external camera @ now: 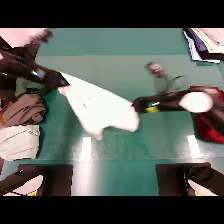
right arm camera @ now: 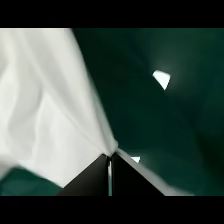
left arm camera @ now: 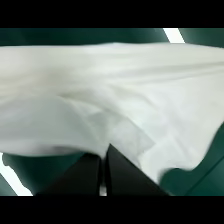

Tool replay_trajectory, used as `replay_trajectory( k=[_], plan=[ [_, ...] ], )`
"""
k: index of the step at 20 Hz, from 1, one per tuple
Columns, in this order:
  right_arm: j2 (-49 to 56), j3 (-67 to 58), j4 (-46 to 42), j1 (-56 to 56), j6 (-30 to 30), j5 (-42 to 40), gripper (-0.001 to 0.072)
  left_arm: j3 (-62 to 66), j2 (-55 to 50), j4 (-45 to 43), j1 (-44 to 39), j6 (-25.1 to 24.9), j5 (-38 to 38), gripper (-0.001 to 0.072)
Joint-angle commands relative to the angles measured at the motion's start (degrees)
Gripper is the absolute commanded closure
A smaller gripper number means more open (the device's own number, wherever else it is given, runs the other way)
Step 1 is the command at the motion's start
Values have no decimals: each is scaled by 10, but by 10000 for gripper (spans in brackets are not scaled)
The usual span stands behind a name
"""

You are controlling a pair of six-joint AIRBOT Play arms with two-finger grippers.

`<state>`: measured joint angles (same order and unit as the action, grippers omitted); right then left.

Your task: Fold the shirts.

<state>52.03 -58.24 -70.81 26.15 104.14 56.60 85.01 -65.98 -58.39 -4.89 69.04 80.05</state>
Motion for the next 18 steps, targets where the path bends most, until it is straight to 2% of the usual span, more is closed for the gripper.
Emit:
replay_trajectory(
  k=[1, 4, 7, 12, 15, 18],
  plan=[
    [-129, -26, -57, -141, 11, 50, 701, 105, 35, -12, 21, 0, 30, 684],
    [-175, -101, -54, -231, -31, 78, 701, 167, 60, -10, 21, 1, 51, 684],
    [-196, -193, -54, -292, -52, 133, 701, 224, 86, -6, 21, 27, 75, 684],
    [-170, -311, -54, -358, -74, 249, 701, 301, 119, 21, 21, 32, 85, 684],
    [-107, -363, -54, -369, -76, 347, 701, 292, 122, 15, 21, 32, 117, 684],
    [-37, -357, -53, -343, -78, 390, 701, 194, 121, 9, 21, 32, 141, 684]
  ],
)
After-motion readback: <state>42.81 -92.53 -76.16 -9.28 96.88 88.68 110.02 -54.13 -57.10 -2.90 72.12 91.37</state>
